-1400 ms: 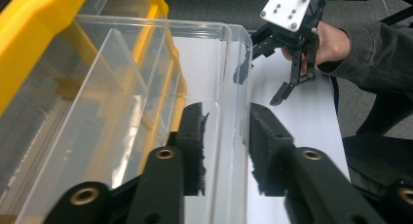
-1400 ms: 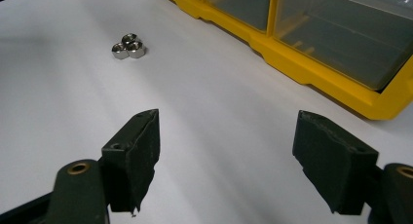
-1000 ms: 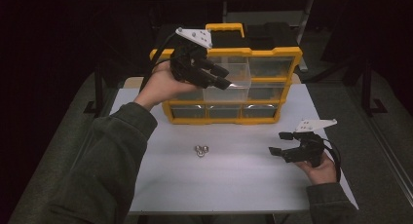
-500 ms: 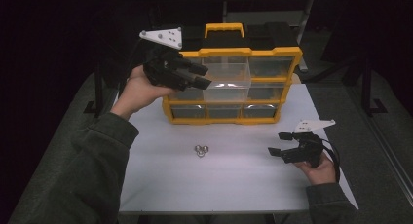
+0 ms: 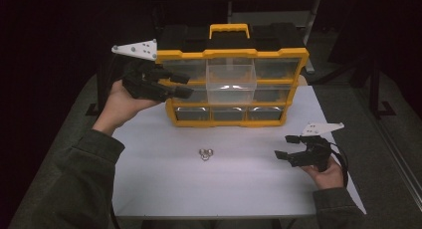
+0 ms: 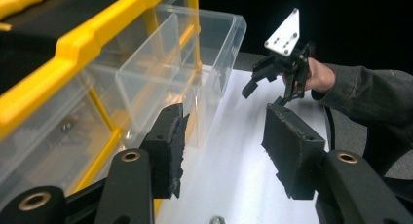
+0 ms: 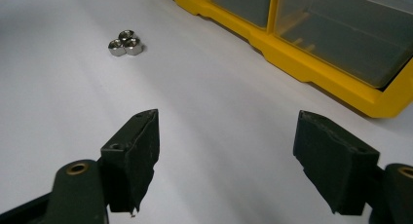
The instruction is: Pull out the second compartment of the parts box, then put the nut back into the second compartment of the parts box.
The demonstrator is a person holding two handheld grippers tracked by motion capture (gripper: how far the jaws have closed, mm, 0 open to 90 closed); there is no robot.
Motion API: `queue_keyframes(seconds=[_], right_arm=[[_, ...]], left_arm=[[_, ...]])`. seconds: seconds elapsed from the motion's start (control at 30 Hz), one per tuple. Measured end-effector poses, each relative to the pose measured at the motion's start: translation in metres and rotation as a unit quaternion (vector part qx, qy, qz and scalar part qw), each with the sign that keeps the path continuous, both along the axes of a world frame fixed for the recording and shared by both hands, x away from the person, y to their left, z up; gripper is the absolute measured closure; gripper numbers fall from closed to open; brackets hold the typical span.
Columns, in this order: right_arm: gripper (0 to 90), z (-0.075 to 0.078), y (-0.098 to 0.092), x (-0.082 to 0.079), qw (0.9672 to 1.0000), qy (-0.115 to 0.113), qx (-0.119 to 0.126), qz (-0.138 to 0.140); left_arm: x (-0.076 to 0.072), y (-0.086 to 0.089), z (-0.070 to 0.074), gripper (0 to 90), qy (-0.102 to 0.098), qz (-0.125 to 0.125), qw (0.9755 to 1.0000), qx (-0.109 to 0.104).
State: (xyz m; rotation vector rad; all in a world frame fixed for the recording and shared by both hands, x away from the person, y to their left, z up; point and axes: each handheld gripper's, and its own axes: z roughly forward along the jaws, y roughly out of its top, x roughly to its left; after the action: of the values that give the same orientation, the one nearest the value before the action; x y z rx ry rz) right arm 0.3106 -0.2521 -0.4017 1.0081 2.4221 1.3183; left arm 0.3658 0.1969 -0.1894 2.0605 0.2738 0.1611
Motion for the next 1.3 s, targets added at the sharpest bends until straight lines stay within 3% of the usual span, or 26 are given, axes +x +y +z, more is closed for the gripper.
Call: queue_keyframes(seconds=[0.33,0.77,1.03,1.3], right_arm=[[23.9,0.001,-0.001,-0.003,1.0000,-0.001,0.002,0.001],[23.7,-0.001,0.000,-0.001,1.0000,0.002,0.004,0.004],[23.6,0.003,0.001,-0.003,0.9999,0.001,0.008,0.008],[23.6,0.009,0.001,-0.006,0.9999,-0.002,0.007,0.013]], left_arm=[[-0.015,0.025,-0.024,45.5,-0.001,0.024,0.9997,-0.002],[-0.030,0.061,-0.069,39.7,0.010,0.065,0.9978,-0.009],[-0.043,0.068,-0.092,34.1,0.014,0.084,0.9964,-0.005],[-0.048,0.069,-0.104,30.8,0.015,0.089,0.9959,-0.009]])
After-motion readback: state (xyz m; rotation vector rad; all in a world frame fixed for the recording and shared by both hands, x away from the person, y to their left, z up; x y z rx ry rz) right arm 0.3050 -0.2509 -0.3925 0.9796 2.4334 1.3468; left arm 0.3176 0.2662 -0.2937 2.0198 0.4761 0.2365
